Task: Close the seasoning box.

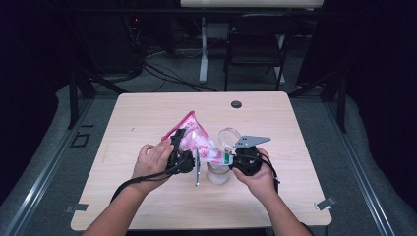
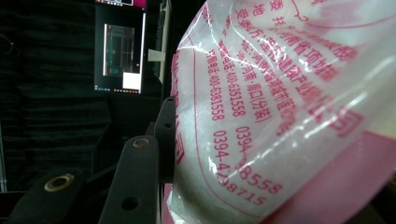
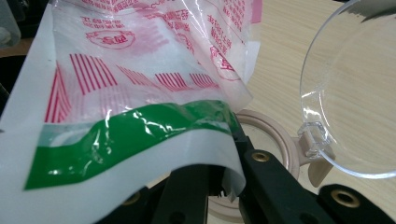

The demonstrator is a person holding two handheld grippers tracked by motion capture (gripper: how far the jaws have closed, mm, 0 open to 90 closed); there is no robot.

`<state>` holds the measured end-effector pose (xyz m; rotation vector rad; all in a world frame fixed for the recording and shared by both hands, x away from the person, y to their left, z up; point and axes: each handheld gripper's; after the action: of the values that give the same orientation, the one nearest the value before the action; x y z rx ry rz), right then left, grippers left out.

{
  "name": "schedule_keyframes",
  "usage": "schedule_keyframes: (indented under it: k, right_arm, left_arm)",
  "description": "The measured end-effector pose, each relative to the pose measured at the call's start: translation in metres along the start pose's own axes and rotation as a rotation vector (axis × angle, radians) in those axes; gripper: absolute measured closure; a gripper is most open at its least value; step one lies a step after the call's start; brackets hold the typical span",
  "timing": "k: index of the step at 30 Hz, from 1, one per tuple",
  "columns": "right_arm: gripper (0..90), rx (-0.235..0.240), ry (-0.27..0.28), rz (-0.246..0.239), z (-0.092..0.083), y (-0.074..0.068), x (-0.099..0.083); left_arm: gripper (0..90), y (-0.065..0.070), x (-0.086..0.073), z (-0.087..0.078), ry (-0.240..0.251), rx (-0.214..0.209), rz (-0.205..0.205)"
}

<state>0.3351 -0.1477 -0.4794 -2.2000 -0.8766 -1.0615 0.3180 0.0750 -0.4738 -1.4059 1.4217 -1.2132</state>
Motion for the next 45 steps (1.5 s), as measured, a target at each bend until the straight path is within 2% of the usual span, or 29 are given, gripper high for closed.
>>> schedule_keyframes:
  k: [23,45]
  right_arm:
    - [90.0,-0.003,-0.022,0.015,0.005,0.004,-0.004]
    - [90.0,-0.006,-0.049,0.020,0.012,0.005,-0.008]
  left_arm:
    - [63.2,0.000,0.004,-0.001,0.012,0.020,0.021]
    - [63.4,0.005,0.003,0.000,0.017,0.016,0.029]
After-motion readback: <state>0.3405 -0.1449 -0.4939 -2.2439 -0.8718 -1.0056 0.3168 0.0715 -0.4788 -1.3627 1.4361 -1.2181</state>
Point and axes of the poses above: each handheld gripper's, and its own axes: z roughly forward along the jaws, x roughly out of its top, y roughly to its right, and after that the axes turned 2 degrees about z, right-handed
